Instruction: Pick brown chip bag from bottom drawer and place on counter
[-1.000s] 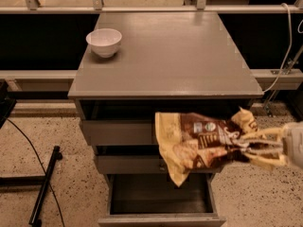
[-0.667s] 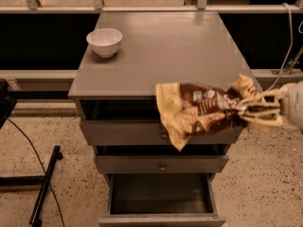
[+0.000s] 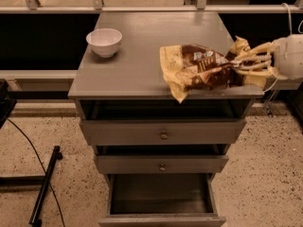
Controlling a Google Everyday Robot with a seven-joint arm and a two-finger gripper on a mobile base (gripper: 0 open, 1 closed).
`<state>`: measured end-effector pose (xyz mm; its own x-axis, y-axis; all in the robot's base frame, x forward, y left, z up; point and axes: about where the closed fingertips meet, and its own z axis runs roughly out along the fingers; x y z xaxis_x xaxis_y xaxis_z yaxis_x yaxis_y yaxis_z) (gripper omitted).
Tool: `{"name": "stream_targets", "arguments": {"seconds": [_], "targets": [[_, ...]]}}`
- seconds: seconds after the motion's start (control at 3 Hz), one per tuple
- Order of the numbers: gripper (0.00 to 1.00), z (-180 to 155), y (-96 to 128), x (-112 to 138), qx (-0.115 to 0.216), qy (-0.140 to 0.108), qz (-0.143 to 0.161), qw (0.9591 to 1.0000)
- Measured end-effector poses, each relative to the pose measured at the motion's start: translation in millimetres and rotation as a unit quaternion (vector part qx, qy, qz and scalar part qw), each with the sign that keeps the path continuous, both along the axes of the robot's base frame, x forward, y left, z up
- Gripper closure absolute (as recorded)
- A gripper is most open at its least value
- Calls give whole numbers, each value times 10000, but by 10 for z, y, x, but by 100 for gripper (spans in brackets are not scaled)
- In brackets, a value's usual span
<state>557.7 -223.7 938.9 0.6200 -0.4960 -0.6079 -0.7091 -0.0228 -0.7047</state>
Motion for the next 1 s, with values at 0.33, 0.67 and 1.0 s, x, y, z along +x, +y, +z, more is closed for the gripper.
{"name": "stream_targets", "arguments": {"seconds": [0.33, 0.67, 1.0], "targets": [[100, 124, -99, 474, 276, -49, -167, 9995], [100, 169, -166, 850, 437, -25, -525, 9977], [100, 194, -219, 1136, 538, 59, -1111, 9923]]}}
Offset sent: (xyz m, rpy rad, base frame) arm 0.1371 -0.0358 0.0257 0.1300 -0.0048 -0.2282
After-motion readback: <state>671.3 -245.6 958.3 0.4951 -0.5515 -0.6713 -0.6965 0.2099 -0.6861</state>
